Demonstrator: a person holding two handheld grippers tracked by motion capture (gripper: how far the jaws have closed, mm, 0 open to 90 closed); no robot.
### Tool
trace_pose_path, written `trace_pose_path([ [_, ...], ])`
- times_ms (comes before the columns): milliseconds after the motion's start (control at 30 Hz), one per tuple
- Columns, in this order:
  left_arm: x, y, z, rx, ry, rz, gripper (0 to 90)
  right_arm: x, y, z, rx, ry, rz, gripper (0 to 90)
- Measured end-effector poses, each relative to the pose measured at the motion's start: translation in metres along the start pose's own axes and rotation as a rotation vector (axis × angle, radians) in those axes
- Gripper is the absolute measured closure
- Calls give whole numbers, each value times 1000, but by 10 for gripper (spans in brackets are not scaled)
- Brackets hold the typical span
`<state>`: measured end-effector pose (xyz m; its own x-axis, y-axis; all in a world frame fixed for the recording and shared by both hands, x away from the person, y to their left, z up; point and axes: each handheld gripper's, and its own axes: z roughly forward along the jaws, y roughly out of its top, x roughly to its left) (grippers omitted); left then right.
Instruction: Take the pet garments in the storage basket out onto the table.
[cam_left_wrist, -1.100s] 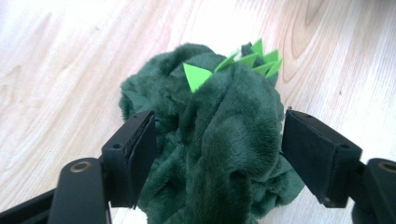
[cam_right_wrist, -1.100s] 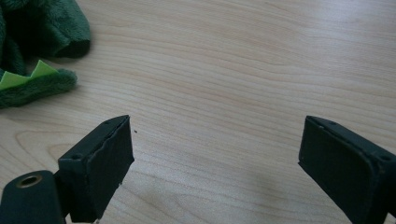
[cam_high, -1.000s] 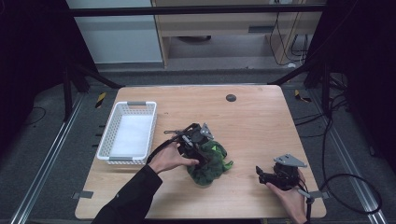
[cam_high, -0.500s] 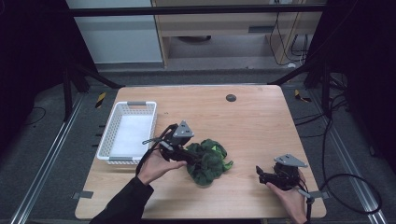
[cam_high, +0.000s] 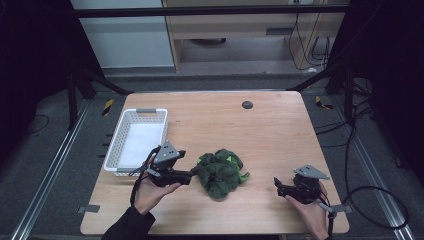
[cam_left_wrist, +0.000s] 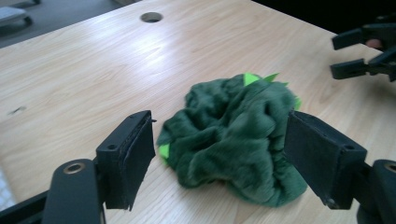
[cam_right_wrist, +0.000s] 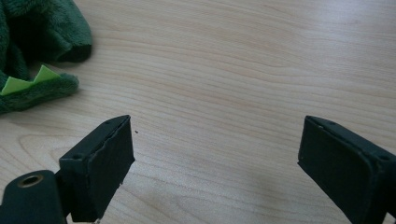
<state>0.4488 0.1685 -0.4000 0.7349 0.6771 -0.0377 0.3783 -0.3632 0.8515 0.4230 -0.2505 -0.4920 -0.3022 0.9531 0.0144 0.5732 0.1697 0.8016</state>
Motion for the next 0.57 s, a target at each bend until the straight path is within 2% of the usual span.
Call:
trace_pose_path([
  [233,4,-18,-10,-12,30,-42,277,0,0,-1,-9,1,-5,104],
  [433,10,-38,-18,-3,68,-73,334,0,-1,-3,-12,2,-2,104],
  [533,13,-56,-23,16,99,-92,340,-1,-3,-4,-14,-3,-6,104],
  [567,13,-56,-23,16,99,-92,347,0,-3,-4,-12,-1,-3,104],
])
